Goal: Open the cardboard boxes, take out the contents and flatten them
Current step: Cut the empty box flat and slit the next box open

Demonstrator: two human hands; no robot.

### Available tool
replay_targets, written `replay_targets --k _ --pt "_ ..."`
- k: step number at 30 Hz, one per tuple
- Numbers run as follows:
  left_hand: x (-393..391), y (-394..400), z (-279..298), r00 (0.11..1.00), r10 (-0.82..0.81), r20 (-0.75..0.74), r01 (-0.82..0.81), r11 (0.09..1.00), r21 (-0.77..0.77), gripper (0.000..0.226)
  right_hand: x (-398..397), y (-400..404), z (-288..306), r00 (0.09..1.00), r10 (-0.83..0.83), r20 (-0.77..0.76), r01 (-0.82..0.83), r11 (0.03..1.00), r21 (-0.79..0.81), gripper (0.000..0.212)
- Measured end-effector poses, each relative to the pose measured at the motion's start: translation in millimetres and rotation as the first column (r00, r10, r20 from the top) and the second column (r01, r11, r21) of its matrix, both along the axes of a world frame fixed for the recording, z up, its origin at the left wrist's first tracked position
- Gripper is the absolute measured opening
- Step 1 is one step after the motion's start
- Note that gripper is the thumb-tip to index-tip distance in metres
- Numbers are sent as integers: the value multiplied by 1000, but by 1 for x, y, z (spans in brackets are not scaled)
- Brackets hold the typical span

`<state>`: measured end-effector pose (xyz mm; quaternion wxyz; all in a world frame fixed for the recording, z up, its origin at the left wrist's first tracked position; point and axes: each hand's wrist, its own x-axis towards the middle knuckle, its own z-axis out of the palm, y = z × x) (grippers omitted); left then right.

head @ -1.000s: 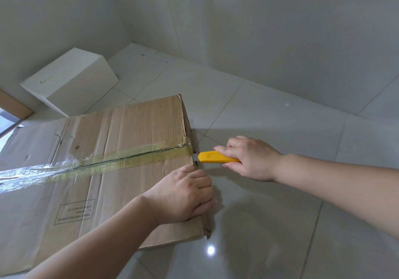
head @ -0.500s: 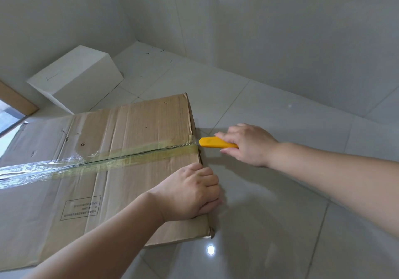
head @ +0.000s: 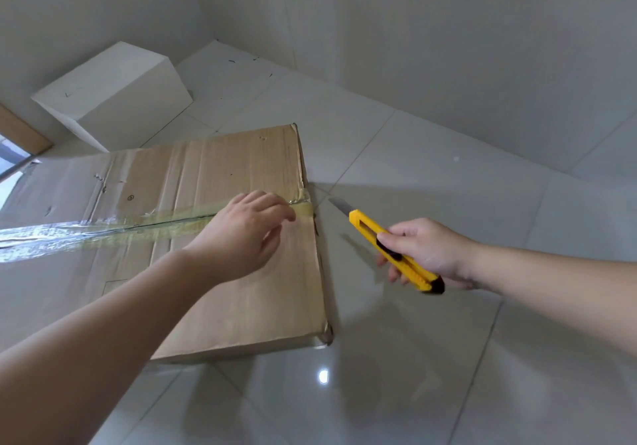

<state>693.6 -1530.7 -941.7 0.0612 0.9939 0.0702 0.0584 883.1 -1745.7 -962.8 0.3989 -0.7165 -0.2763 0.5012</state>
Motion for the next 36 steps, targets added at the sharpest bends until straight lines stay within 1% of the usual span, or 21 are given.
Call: replay_targets --k 1,2,3,4,7,11,15,17,19,21,23,24,26,27,30,31,34,36 --pt "0 1 0 1000 10 -17 -10 1000 3 29 -7 -4 1 980 -43 -196 37 999 -34 27" --pt "1 1 -1 999 15 -35 -15 1000 2 34 -13 -8 0 952 -54 -301 40 998 -52 28" --pt "2 0 -1 998 18 -52 -18 1000 1 40 -18 -12 0 933 -49 -357 29 998 -60 30" --pt "4 0 -1 998 17 -67 -17 1000 2 47 -23 -13 0 922 -37 -384 14 998 -63 31" --pt "12 -4 2 992 -8 -128 6 1000 -15 67 -31 -15 2 920 -16 -391 -14 997 -74 35" --pt "24 -11 5 968 -11 -249 6 1000 -19 72 -35 -15 2 906 -21 -422 -8 998 -68 32" --pt "30 -13 8 973 -20 -232 13 999 -32 72 -36 -20 -4 901 -15 -433 -23 996 -81 32" --pt "30 -11 8 975 -30 -222 29 1000 -9 75 -34 -24 -7 904 -30 -427 -12 995 -94 32" --pt "27 -9 5 975 -88 -205 97 995 35 74 -29 -27 -8 911 -89 -402 46 992 -117 30" --pt "23 -10 2 965 -170 -199 184 981 55 63 -20 -29 -9 928 -166 -334 127 983 -135 30" --pt "21 -14 -1 949 -228 -216 244 969 49 49 -8 -28 -8 947 -207 -245 178 975 -136 34" --pt "21 -16 -1 945 -239 -223 253 967 39 50 -3 -26 -6 955 -211 -209 188 974 -126 34" --pt "24 -18 0 942 -245 -229 257 966 22 55 2 -20 -2 967 -199 -160 186 978 -97 30" --pt "24 -19 -1 943 -250 -221 260 965 18 51 3 -17 0 972 -185 -142 175 981 -83 25" --pt "23 -24 -2 945 -276 -178 288 957 43 22 3 -11 5 985 -131 -112 126 991 -51 13" --pt "22 -27 -2 941 -293 -171 305 951 49 19 4 -9 6 988 -113 -101 109 993 -42 12" --pt "18 -36 -10 926 -330 -181 344 938 47 17 9 -6 8 998 -53 -44 51 998 -39 11" --pt "17 -38 -14 923 -339 -180 351 935 41 16 11 -4 9 997 17 69 -13 998 -61 12"
